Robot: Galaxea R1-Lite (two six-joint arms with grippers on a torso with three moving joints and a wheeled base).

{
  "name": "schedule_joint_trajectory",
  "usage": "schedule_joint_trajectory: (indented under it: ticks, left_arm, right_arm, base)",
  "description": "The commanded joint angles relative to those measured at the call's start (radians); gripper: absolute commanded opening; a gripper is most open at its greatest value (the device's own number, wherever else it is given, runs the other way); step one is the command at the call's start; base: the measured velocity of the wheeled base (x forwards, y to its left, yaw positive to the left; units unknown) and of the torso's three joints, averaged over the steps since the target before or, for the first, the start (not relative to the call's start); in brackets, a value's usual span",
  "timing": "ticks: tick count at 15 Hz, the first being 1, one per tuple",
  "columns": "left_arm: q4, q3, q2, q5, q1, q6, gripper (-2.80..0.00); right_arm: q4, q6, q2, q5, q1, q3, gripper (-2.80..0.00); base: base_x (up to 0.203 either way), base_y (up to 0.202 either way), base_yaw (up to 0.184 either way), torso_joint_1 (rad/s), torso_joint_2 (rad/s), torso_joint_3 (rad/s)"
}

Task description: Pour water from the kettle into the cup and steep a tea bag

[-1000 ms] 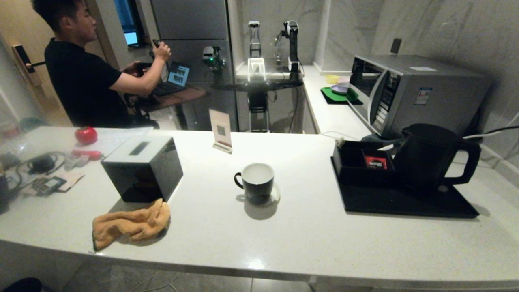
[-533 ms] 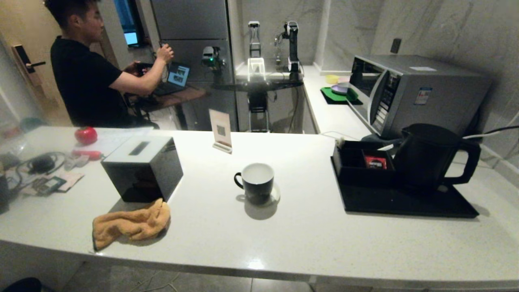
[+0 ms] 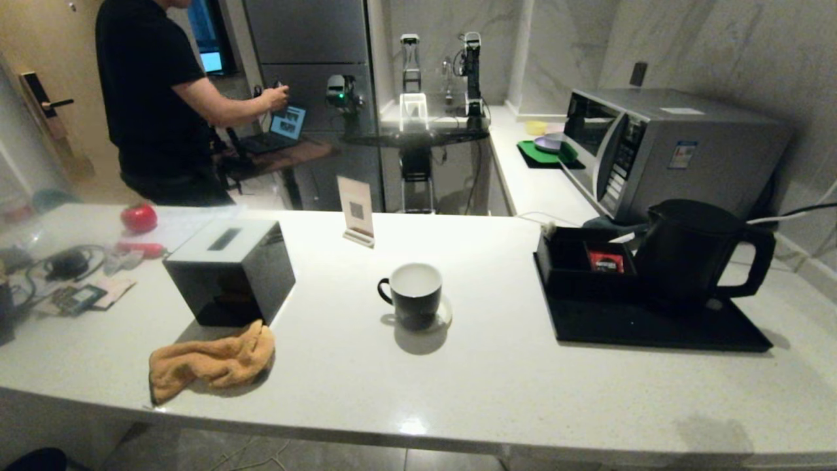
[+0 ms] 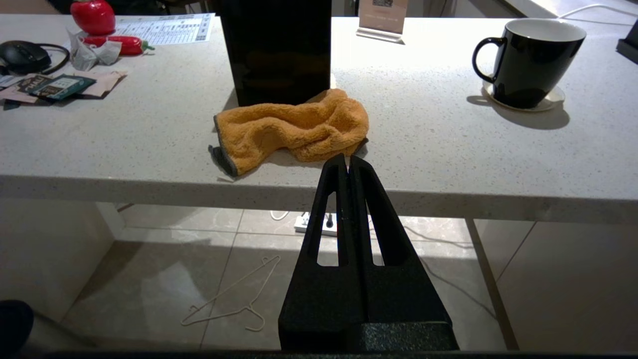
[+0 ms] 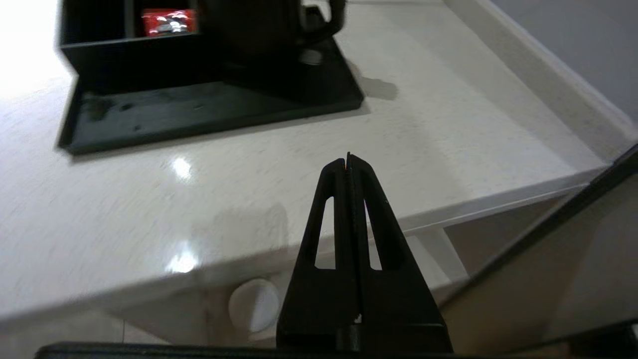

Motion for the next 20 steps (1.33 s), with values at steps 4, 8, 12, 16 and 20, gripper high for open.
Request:
schedule_joint_trajectory:
  ticks: [4,8,12,16,20]
  left_arm:
    - [0.0,0.0,0.0,0.0,0.0,0.0,-2.8]
    - [0.0,0.0,0.0,0.0,0.0,-0.001,-2.8]
    - [0.0,0.0,0.0,0.0,0.0,-0.001,-2.8]
    - [0.0,0.0,0.0,0.0,0.0,-0.001,-2.8]
    - [0.0,0.0,0.0,0.0,0.0,0.0,-2.8]
  right_arm:
    - [-0.047,-0.005,0.392,0.006,-0.033,-0.194,-2.8]
    - [-0.092,-0.043,0.574,0.006,-0.034,-0.285,-2.8]
    - [-0.223,-0.072,0.766,0.005,-0.035,-0.308,0.0]
    - [-0.444,-0.083,0.981,0.005,-0.031,-0.306,0.0]
    - [-0.673,-0.085,1.175,0.004,-0.03,-0.313,0.0]
  base:
    - [0.0,0.0,0.0,0.0,0.0,0.0]
    - [0.0,0.0,0.0,0.0,0.0,0.0]
    - [0.0,0.0,0.0,0.0,0.0,0.0]
    - [0.0,0.0,0.0,0.0,0.0,0.0]
    - [0.0,0.0,0.0,0.0,0.0,0.0]
